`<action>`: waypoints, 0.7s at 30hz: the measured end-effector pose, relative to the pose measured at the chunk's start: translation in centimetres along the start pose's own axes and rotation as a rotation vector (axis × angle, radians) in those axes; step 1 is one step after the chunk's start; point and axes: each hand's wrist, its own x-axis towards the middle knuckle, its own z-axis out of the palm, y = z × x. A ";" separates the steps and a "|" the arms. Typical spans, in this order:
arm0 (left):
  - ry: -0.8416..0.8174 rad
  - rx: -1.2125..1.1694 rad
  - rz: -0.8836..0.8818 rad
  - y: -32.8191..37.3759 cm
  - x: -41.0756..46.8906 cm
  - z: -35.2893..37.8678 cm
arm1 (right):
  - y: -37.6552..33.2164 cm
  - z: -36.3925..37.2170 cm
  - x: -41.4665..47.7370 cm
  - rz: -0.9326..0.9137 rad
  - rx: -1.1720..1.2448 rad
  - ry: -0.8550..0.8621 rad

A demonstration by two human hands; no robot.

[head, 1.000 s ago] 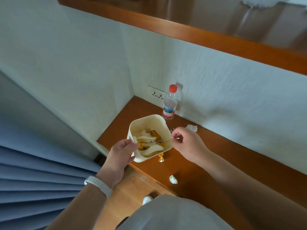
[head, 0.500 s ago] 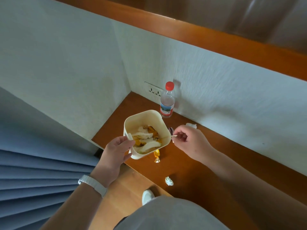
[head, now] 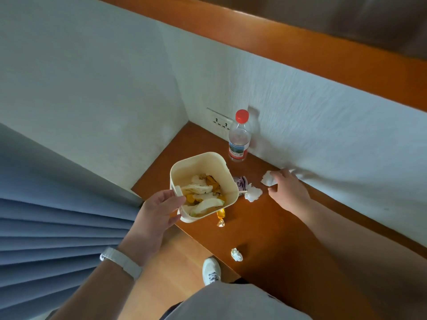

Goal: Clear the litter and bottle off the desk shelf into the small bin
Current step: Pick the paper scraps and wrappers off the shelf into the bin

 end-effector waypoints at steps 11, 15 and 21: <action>0.007 -0.054 -0.024 -0.4 -0.7 0.4 | -0.3 1.2 -0.6 0.041 -0.013 -0.052; -0.019 -0.044 -0.013 -0.9 -0.9 0.3 | -0.6 0.1 -2.2 0.036 0.012 -0.036; -0.071 -0.015 0.020 -1.7 -1.1 -0.3 | -3.8 -4.2 -4.9 -0.075 0.111 0.140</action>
